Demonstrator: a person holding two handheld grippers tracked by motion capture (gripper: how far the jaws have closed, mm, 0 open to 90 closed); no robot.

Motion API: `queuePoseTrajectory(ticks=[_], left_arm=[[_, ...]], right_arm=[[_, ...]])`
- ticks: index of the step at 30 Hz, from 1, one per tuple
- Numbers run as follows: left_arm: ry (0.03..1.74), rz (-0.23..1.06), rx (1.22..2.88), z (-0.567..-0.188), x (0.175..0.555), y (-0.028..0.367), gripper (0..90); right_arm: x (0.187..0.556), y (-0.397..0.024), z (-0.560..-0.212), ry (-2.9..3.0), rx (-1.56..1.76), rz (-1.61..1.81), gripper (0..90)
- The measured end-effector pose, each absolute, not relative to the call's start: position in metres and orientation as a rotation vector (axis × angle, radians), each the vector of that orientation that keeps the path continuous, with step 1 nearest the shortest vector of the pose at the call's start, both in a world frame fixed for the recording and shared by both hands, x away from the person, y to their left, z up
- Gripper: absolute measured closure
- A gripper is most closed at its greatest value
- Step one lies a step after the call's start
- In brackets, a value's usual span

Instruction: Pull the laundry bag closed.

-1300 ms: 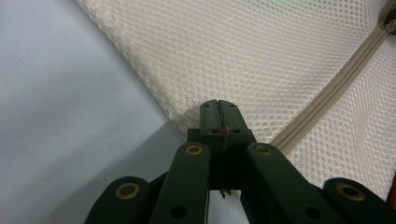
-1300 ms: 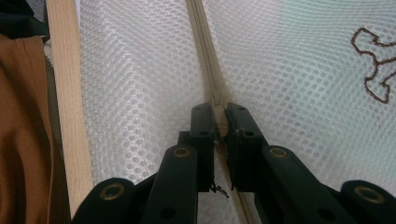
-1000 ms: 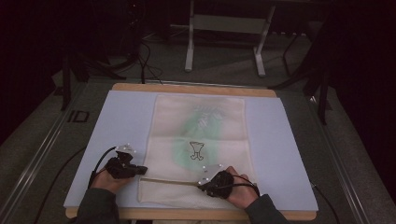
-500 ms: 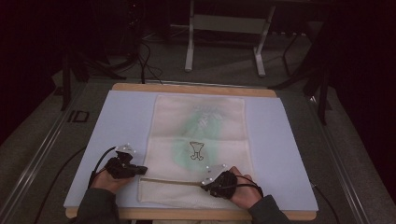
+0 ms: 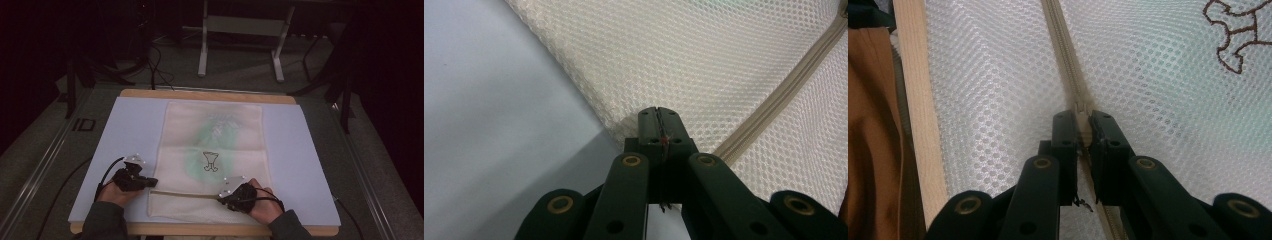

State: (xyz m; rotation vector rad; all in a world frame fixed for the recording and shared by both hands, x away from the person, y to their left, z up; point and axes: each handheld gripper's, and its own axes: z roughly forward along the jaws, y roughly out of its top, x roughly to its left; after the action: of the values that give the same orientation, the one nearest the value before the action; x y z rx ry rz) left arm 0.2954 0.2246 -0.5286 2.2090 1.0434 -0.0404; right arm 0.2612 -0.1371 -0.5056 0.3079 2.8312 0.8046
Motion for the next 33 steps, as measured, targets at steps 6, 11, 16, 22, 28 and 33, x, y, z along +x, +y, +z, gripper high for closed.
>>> queuePoseTrajectory(ticks=[6,11,16,22,28,33], left_arm=[[1.044,-0.039,2.211,-0.528,0.295,0.224,89.9],[1.044,-0.038,2.211,-0.528,0.295,0.224,89.9],[1.043,-0.037,2.211,-0.528,0.295,0.224,89.9],[1.043,-0.037,2.212,-0.528,0.295,0.224,89.8],[1.043,-0.036,2.213,-0.528,0.295,0.224,89.8],[1.043,-0.035,2.213,-0.528,0.295,0.224,89.9]], right_arm=[[0.261,-0.139,-0.506,2.829,0.313,0.805,82.3],[0.261,-0.142,-0.505,2.828,0.32,0.806,82.4],[0.261,-0.146,-0.505,2.829,0.333,0.802,82.4],[0.262,-0.15,-0.506,2.827,0.346,0.804,82.4],[0.262,-0.153,-0.506,2.826,0.353,0.797,82.3],[0.262,-0.154,-0.506,2.829,0.359,0.797,82.4]])
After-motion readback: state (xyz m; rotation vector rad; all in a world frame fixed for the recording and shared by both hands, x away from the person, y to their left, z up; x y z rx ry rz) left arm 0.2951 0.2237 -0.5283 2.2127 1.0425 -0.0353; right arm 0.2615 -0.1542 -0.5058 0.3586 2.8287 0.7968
